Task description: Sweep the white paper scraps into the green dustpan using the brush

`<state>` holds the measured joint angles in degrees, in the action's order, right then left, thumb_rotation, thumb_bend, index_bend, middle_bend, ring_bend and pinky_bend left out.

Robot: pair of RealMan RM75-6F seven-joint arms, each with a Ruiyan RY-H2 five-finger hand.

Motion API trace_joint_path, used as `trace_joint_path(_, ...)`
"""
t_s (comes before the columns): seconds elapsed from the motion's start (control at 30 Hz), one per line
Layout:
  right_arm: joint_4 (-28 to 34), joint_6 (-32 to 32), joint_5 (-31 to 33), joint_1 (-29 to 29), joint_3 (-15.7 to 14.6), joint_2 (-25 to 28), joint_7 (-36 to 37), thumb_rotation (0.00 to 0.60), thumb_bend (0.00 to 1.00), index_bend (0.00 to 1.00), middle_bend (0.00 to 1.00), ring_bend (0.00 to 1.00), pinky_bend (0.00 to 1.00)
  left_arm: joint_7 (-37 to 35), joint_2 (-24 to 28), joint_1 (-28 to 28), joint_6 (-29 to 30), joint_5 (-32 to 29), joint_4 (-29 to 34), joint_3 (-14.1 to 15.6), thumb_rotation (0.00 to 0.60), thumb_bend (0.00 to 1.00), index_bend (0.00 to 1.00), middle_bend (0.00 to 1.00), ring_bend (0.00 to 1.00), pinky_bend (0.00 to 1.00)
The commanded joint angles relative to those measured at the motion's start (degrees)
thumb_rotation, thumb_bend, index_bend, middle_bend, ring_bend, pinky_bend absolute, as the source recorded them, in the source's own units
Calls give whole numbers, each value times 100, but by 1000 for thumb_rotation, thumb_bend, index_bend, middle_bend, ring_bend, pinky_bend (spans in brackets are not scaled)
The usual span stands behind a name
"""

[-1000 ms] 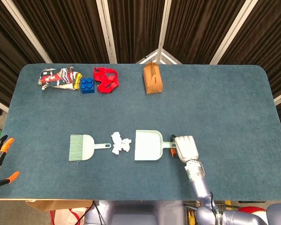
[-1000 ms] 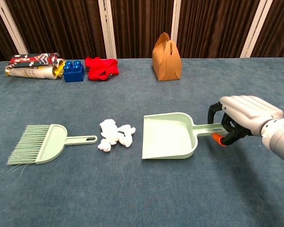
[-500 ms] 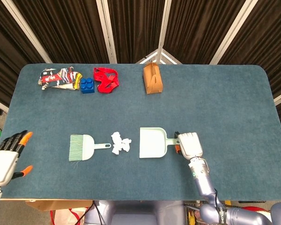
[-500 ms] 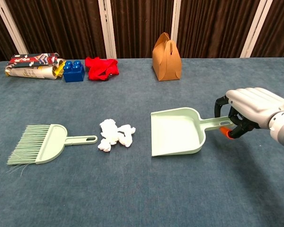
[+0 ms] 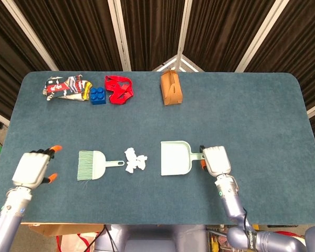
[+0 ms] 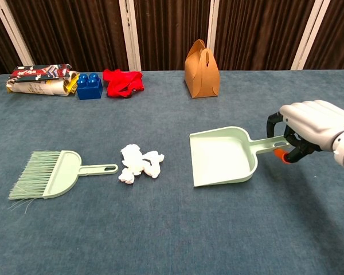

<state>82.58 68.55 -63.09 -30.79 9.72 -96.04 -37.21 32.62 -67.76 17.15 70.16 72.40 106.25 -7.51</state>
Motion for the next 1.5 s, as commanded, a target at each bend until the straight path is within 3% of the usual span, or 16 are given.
trace_joint_path(0.03, -6, 18, 20, -9, 38, 20, -5, 600, 469, 550, 898, 894, 889, 257, -217, 237, -72, -219, -128, -183, 600, 302, 311, 584, 594, 653)
trace_joint_path(0.2, -2, 30, 71, -34, 106, 70, -32, 600, 473, 550, 898, 894, 889, 630, -482, 557, -159, -604, -280, -355, 600, 314, 315, 803, 816, 874)
trace_joint_path(0.43, -8, 25, 110, -52, 93, 49, -75, 600, 473, 550, 898, 894, 889, 987, -971, 852, -198, -1071, -424, -358, 600, 314, 415, 985, 984, 1000)
trace_joint_path(1.13, -132, -3, 92, -93, 61, 32, -44, 600, 474, 550, 898, 894, 889, 1814, -2326, 1657, -100, -2972, -903, -528, 600, 401, 423, 1000, 1000, 1000)
trace_joint_path(1.5, -193, -28, 83, -86, 39, 37, 25, 600, 473, 550, 898, 894, 889, 1796, -2759, 1899, 49, -3202, -1082, -484, 600, 384, 398, 1000, 1000, 1000)
